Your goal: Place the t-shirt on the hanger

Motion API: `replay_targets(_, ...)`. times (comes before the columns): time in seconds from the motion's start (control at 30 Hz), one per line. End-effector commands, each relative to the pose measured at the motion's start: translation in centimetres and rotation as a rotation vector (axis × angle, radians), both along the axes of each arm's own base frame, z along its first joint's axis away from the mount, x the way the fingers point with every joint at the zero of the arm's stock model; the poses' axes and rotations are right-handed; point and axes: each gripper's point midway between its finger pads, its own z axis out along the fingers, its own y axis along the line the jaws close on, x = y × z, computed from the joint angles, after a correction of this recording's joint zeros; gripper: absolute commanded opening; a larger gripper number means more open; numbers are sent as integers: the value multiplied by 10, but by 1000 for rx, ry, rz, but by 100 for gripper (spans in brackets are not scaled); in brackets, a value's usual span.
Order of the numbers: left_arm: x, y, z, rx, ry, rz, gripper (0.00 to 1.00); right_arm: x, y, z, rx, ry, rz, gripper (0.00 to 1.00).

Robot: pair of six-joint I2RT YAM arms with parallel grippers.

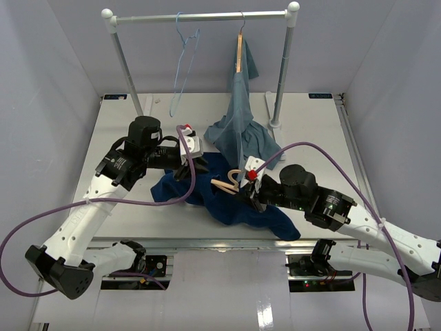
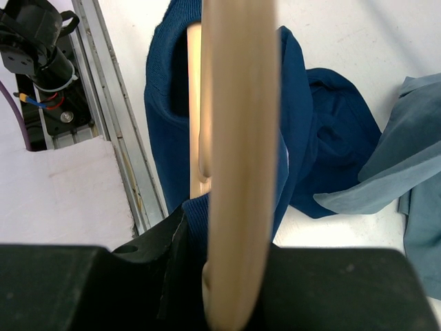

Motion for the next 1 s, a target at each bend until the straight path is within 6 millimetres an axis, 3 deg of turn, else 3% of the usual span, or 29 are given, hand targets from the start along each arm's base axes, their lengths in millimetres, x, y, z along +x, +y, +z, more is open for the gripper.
replay_targets(0.0,-22,-12,-2,-51,64,-145,9,-2,2,49,138,-75,16,8)
replay_targets(0.03,-27,-14,-1,-63,70,-175,0,-2,1,49,138,-77,15,8)
replay_targets(0.13,-34,-16,1,-85,80,-222,0,-1,0,49,139,-82,8,8)
replay_targets(0.3,1,-15,-3,-51,83,-30,0,0,-1,47,137,-84,2,8)
replay_targets(0.37,21,-10,-8,-18,69,69,8,3,-1,47,132,-85,-15,8)
replay_targets(0.43,26,-7,-2,-6,23,87,32,16,-3,41,112,-87,-83,8)
replay_targets(0.5,20,-5,21,-15,-37,60,50,19,-2,35,106,-72,-104,8)
replay_targets(0.6,7,-3,65,-49,-114,14,55,22,-1,33,110,-59,-128,8)
replay_targets(0.67,-10,-4,70,-56,-105,-46,55,22,-3,35,119,-55,-137,8)
replay_targets(0.77,-25,-2,47,-14,-73,-97,56,25,-7,40,132,-57,-167,8)
replay_targets(0.87,-23,4,16,55,-62,-88,55,23,-8,44,135,-55,-158,8)
replay_targets(0.97,-28,4,3,75,-36,-117,55,21,-8,47,137,-59,-148,8)
